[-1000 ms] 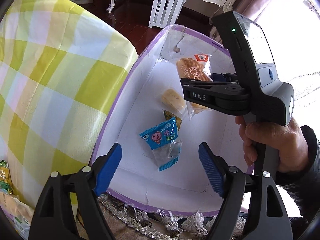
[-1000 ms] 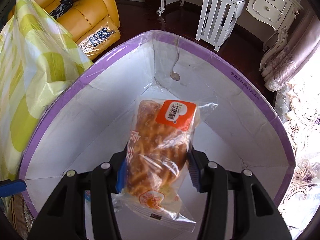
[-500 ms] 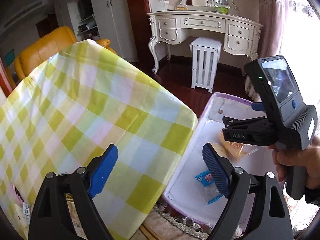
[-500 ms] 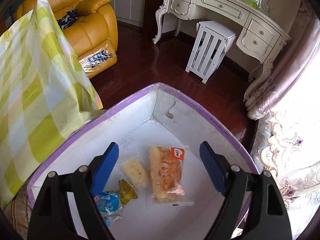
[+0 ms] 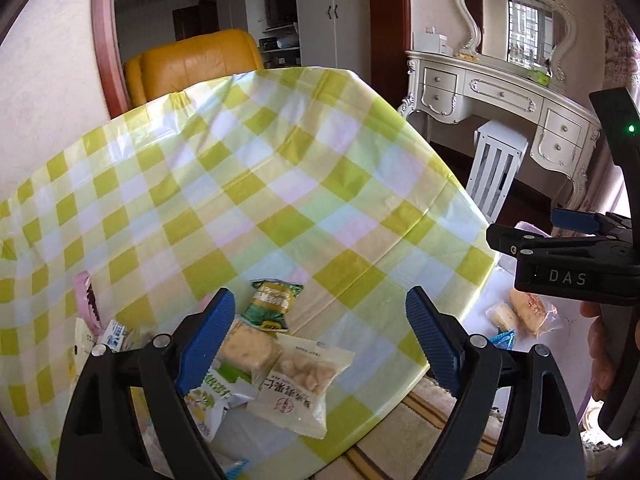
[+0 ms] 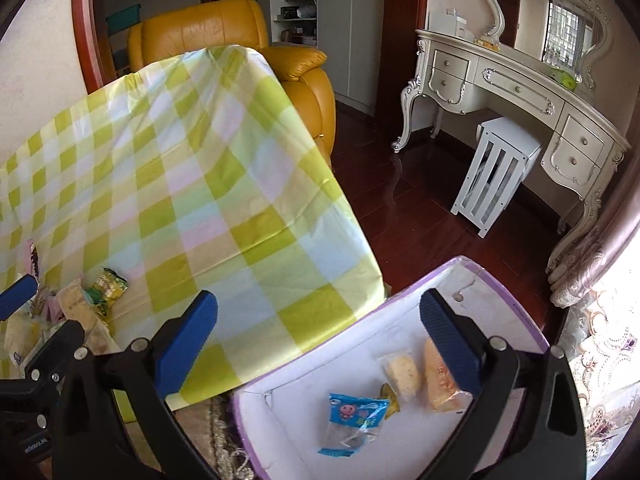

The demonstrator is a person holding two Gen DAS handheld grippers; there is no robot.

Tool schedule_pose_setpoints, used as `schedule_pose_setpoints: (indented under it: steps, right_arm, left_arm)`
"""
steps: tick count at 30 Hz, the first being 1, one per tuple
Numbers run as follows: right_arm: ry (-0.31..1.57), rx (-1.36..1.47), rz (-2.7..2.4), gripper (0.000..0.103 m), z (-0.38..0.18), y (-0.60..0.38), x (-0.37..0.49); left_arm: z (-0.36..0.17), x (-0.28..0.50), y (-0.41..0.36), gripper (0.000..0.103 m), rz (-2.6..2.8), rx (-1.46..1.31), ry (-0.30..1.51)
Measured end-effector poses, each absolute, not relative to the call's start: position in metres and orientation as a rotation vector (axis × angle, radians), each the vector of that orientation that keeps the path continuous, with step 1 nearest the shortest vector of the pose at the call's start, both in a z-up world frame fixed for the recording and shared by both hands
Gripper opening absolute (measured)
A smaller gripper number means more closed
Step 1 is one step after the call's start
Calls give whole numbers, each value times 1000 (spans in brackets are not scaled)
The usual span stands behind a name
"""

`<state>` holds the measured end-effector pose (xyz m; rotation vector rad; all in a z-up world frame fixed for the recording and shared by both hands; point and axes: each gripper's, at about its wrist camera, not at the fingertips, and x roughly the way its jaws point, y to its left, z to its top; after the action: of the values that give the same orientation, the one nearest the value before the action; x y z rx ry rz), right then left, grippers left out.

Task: Organize snacks
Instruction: 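Move both tools back over the snack pile on the table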

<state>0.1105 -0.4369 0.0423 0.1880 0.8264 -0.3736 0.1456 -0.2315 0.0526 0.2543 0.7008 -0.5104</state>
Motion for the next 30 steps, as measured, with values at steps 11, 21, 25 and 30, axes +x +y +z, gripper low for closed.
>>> schedule_pose_setpoints:
  steps: [11,21,25,30]
  right_arm:
    - [923,113,-72,101,31,-322,133]
    - [1043,-14,18,101,7,-276,145]
    - [1087,-37,29,101,-3,-269,149]
    - [1123,-22,43,101,-9,-266,157]
  left_arm:
    - [41,142,-118,84,-348,-65,817]
    - [8,131,-66,80,-319,-284,1064]
    - [-4,136,-60,78,-313,-326,1125]
    - [-15,147,-58,78,-305,-355,1170]
